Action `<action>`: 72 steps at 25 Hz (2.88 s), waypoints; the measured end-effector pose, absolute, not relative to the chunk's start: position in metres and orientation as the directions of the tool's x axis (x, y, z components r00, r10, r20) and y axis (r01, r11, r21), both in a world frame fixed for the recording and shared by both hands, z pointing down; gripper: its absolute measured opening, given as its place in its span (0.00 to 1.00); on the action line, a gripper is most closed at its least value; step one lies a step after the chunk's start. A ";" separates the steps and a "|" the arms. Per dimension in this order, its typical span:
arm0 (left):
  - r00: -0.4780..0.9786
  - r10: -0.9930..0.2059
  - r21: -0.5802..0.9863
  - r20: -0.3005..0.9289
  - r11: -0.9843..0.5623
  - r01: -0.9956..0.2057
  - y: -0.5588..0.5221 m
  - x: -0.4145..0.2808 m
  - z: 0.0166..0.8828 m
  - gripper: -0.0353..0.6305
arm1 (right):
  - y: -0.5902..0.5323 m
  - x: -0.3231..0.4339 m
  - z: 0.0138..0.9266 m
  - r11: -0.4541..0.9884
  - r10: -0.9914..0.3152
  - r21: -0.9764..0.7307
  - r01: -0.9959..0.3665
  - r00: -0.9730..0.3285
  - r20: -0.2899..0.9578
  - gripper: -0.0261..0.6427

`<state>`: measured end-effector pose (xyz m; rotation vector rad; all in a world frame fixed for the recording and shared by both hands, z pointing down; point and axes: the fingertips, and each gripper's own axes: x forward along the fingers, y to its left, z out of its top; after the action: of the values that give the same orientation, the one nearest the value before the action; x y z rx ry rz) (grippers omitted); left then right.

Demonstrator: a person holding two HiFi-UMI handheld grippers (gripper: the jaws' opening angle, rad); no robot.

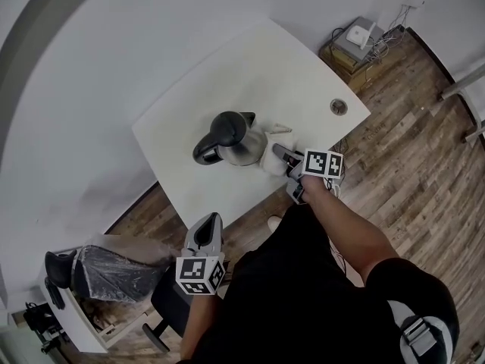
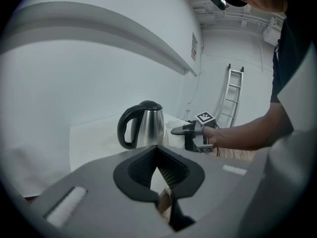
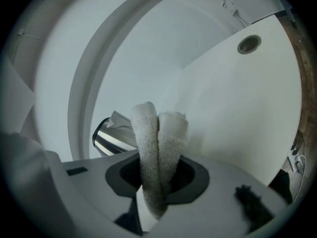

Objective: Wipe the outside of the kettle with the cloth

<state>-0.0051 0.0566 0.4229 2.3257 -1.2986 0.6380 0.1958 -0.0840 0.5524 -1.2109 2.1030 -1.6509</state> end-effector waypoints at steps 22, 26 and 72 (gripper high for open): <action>0.504 -0.648 0.115 0.572 -0.544 -0.831 0.037 0.015 0.425 0.06 | -0.099 0.194 0.434 0.497 -0.723 -0.410 -0.765 -0.626 0.292 0.19; 0.503 -0.655 0.122 0.564 -0.536 -0.835 0.034 0.017 0.424 0.06 | -0.099 0.184 0.410 0.584 -0.692 -0.296 -0.756 -0.654 0.306 0.19; 0.050 -0.723 0.018 0.689 -0.052 -0.998 -0.057 0.002 0.475 0.06 | -0.206 0.175 0.474 0.624 0.040 -0.731 -0.278 -0.922 0.385 0.19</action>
<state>0.0019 -0.0566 0.4755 1.8290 -1.7239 0.7126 0.1746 -0.2056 0.4739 -0.2409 3.1543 -1.5328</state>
